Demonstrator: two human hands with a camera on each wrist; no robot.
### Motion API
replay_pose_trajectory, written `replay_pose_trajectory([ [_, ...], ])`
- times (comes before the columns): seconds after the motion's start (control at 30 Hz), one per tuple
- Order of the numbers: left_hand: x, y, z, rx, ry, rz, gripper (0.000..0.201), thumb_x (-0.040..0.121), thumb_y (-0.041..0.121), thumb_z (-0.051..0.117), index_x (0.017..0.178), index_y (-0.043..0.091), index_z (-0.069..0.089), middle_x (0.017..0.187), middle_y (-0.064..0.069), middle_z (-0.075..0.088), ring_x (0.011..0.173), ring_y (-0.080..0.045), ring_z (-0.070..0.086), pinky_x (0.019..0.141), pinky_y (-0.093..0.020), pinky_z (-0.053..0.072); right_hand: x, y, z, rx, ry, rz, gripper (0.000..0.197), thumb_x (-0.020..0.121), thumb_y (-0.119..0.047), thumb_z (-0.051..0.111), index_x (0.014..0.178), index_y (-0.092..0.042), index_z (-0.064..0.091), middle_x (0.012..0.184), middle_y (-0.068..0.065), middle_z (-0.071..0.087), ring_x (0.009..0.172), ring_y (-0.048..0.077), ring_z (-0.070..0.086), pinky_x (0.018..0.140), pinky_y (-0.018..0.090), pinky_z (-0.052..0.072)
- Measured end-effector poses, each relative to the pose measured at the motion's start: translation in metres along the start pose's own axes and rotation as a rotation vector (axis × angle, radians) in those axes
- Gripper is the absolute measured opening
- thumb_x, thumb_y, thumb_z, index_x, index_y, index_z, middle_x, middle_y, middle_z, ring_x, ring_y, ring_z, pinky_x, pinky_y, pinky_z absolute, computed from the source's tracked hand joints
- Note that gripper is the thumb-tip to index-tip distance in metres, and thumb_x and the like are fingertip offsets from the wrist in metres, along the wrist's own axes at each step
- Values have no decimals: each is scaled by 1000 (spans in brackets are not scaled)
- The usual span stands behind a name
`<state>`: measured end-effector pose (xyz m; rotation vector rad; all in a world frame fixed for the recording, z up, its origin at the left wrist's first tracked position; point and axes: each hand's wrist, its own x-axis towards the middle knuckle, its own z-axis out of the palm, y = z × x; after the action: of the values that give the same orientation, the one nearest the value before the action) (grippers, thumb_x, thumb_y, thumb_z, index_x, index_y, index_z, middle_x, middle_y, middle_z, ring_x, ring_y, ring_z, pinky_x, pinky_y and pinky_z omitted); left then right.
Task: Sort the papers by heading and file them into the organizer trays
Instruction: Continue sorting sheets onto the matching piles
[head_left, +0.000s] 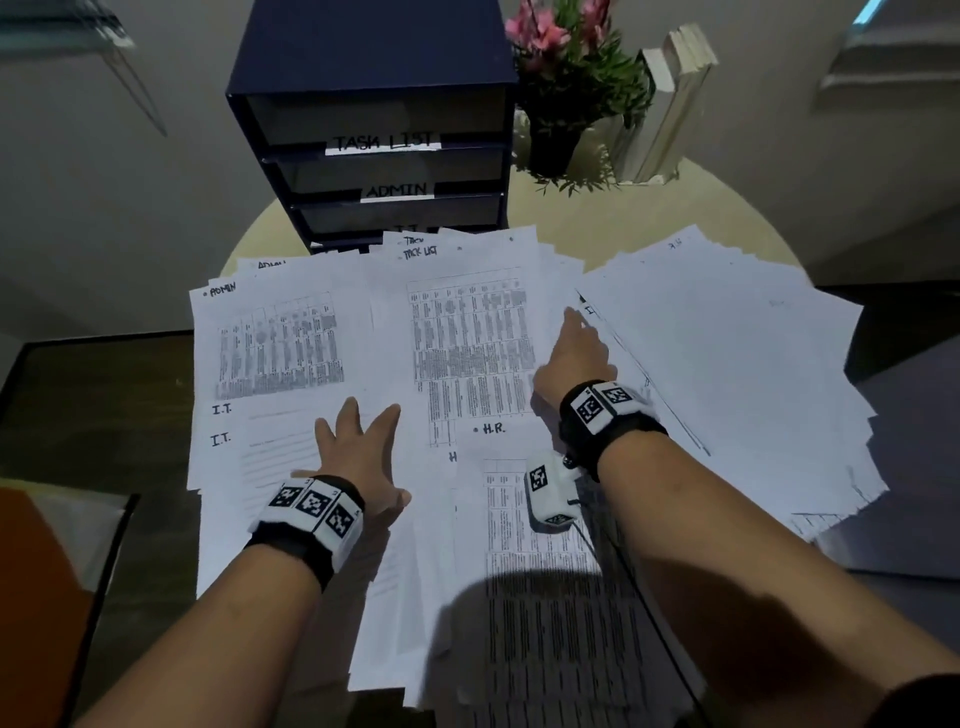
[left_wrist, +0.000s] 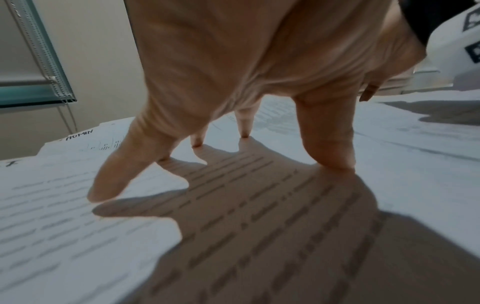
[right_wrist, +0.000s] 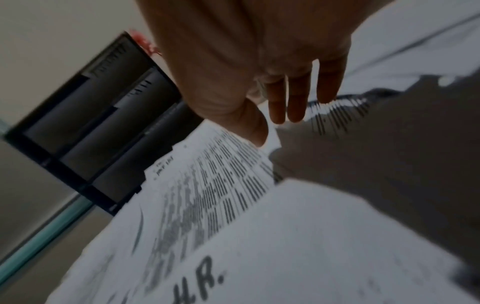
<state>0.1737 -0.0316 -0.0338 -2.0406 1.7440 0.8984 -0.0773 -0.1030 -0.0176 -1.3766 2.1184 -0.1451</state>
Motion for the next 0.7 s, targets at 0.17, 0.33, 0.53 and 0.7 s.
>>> replay_pose_trajectory([
  [0.17,-11,39,-18,29,209,63,89,83,41,71,152,44,13,163,4,-2,150,-28,-11,110,-73,4,-6,36,-41,-18,40,-65,48,93,-22,52,140,-26,48,143,8,40,133,30,35,106,45,38],
  [0.33,-28,111,-24,-239,254,339,76,87,30,70,151,22,32,155,-6,25,144,-25,27,115,-41,24,4,123,-95,-57,64,-22,39,93,-27,55,133,-25,56,134,7,51,130,31,40,105,44,41],
  [0.53,-30,210,10,-757,-51,246,55,92,20,66,142,10,46,127,-3,59,104,-15,59,76,-20,51,27,219,-140,-108,50,114,38,92,-28,54,129,-23,60,136,11,52,125,33,49,105,42,44],
  [0.7,-12,279,38,-1073,-177,30,20,76,14,74,92,9,63,98,-14,67,91,-25,64,98,-46,50,34,258,-139,-250,-30,-95,55,93,-31,56,145,-18,42,155,12,29,140,32,31,114,44,31],
])
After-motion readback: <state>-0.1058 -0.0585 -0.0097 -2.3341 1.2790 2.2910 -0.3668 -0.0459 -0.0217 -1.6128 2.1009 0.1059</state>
